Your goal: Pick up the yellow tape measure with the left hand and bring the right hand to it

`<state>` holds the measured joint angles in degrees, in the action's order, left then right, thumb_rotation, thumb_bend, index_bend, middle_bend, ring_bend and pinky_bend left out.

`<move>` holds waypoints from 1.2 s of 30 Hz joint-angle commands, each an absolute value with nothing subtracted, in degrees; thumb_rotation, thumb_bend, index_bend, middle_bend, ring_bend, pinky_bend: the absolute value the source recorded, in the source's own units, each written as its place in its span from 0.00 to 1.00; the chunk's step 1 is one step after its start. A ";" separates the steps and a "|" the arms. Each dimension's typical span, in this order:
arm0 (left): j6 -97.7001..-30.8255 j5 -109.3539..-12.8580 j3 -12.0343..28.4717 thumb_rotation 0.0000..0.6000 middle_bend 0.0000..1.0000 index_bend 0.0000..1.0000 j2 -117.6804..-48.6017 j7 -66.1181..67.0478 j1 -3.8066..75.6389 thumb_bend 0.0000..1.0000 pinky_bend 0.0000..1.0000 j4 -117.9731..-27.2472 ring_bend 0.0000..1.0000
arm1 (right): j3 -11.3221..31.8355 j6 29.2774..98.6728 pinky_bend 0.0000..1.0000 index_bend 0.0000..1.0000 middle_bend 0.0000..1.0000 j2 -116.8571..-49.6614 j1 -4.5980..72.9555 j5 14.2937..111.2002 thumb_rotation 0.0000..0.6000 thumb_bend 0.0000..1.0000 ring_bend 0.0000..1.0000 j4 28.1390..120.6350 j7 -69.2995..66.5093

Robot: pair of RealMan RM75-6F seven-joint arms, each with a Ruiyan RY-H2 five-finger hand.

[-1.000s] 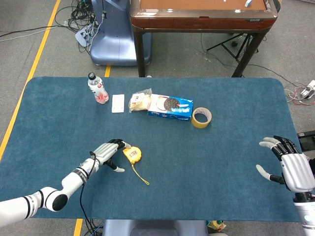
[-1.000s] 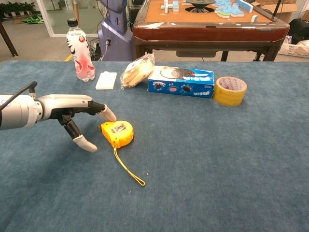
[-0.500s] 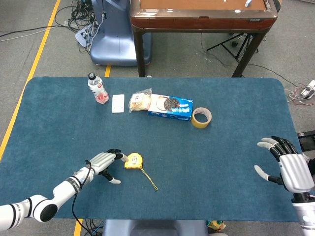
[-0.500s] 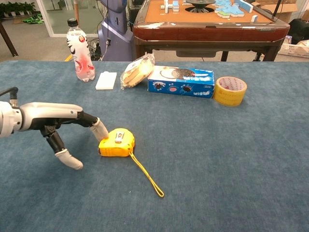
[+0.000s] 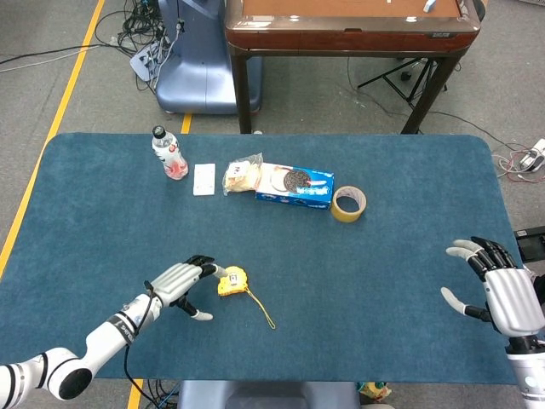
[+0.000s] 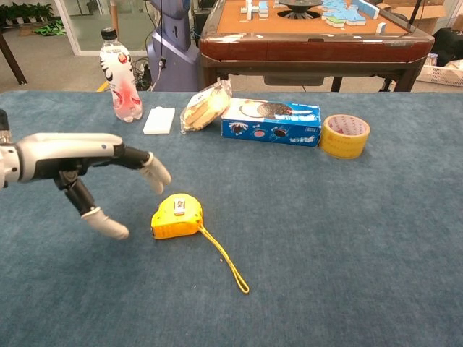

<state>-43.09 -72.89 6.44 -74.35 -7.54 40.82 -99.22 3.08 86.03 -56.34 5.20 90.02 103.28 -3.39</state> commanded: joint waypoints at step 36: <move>-40.04 -60.62 9.36 1.00 0.17 0.13 -96.35 6.67 52.16 0.05 0.00 -74.53 0.03 | 2.86 87.65 0.14 0.30 0.24 -55.15 3.36 89.54 1.00 0.31 0.15 101.90 -6.11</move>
